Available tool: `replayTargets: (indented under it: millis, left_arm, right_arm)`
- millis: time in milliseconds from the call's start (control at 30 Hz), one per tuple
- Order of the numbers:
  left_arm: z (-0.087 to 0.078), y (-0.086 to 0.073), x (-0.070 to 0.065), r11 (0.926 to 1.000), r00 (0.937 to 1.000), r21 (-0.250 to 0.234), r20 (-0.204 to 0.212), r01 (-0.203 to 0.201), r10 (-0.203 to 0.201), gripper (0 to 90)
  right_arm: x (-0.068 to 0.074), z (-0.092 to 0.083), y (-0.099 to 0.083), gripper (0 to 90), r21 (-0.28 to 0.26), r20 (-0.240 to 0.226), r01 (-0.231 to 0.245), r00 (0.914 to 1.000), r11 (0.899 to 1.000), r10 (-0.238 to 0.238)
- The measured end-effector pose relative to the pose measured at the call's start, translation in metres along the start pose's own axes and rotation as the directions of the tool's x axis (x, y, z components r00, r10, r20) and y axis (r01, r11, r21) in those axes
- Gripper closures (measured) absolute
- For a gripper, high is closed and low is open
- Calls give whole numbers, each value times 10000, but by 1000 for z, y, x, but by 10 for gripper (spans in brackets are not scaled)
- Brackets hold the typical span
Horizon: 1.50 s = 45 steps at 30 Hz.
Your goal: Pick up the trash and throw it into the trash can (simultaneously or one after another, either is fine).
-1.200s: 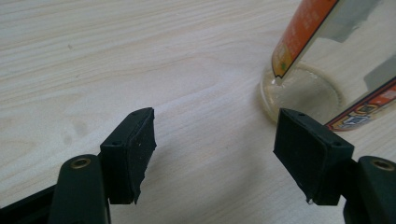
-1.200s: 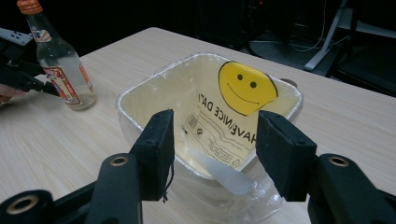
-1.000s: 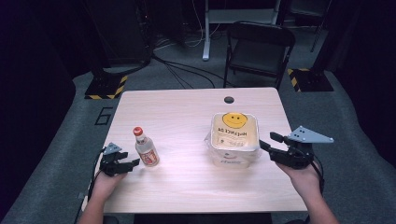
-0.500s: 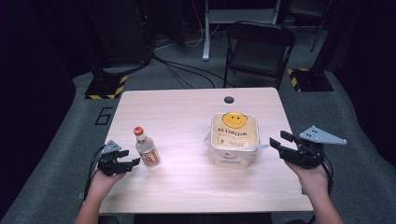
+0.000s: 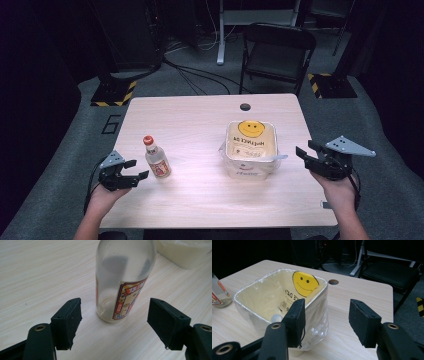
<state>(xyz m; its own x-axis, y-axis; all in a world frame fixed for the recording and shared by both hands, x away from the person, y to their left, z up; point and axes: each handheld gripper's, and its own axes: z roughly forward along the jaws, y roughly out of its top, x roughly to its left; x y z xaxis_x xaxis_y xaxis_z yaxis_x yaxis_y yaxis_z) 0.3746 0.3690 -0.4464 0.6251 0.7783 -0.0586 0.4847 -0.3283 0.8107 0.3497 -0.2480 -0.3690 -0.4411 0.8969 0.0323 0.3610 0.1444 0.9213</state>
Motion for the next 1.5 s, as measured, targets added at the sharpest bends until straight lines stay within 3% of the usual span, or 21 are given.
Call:
replayTargets:
  millis: [300, 533, 967, 1033, 1200, 1500]
  left_arm:
    - [-11, 20, -9, 9987, 9983, -410, 487, -307, 327, 299]
    - [-16, 29, -12, 9968, 9964, -778, 812, -177, 240, 298]
    - [-17, 47, -11, 9927, 9968, -1196, 755, -181, 273, 331]
    - [-15, 49, -10, 9940, 9967, -1064, 736, -264, 344, 341]
    - [-10, 53, -6, 9939, 9962, -1104, 865, -47, 143, 379]
    - [1, 58, -6, 9945, 9966, -1033, 776, -193, 274, 403]
  right_arm:
    - [-2, 2, -8, 468, 177, 238, -84, 9997, 9998, 80]
    - [-5, 4, -15, 468, 251, 368, -165, 9992, 9995, 156]
    - [-8, 13, -33, 476, 425, 469, -437, 9980, 9981, 417]
    - [-9, 14, -36, 476, 476, 468, -446, 9980, 9979, 424]
    - [-11, 16, -40, 474, 519, 527, -558, 9972, 9971, 530]
    - [-9, 22, -48, 474, 752, 606, -447, 9974, 9962, 402]
